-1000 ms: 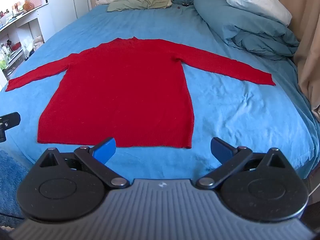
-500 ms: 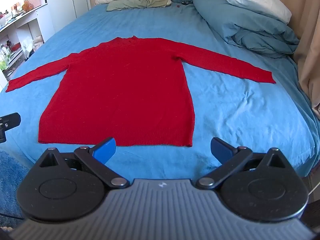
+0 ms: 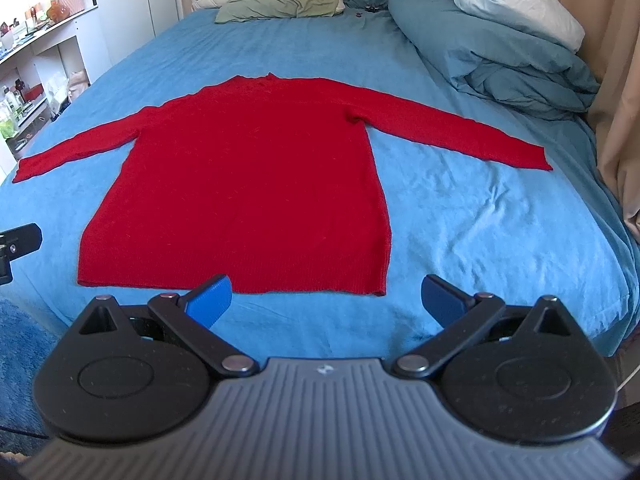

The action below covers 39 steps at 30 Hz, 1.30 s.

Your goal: Fold small clothes

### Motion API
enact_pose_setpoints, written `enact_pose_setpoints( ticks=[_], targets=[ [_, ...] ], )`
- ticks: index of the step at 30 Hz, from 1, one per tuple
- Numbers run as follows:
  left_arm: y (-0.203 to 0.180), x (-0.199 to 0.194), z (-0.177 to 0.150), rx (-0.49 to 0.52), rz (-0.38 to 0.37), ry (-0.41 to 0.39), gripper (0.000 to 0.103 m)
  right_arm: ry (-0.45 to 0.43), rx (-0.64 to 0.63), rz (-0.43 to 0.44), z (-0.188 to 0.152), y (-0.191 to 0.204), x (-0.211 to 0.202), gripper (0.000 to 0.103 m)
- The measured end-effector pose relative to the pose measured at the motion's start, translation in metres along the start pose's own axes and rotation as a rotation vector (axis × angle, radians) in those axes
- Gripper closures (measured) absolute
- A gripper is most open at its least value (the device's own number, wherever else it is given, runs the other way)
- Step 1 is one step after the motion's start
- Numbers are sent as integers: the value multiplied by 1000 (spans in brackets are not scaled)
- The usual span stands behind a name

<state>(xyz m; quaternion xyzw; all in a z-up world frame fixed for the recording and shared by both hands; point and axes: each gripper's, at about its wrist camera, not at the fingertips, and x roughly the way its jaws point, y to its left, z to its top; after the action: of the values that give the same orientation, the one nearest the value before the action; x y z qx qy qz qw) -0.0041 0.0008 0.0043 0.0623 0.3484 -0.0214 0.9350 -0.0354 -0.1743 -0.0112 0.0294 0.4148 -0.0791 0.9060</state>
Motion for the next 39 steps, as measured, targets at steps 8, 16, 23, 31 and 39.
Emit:
enact_pose_setpoints(
  ticks=[8,16,23,31,39],
  targets=[
    [0,-2,1,-4,3,-3,0,1,-2,0,1,2,-1,0],
    [0,-3,0,-5,4,-5,0,0,-3,-1,1,2,-1,0],
    [1,-5,0,-5,4,-8,0,0,-2,1,2,4,-2,0],
    [1,-6,1,-7,7,-13,0,-2,-3,0,1,2,-2,0],
    [1,-7,1,-4,8,-18,0,-8,-9,-3,5,11,-6,0]
  ],
)
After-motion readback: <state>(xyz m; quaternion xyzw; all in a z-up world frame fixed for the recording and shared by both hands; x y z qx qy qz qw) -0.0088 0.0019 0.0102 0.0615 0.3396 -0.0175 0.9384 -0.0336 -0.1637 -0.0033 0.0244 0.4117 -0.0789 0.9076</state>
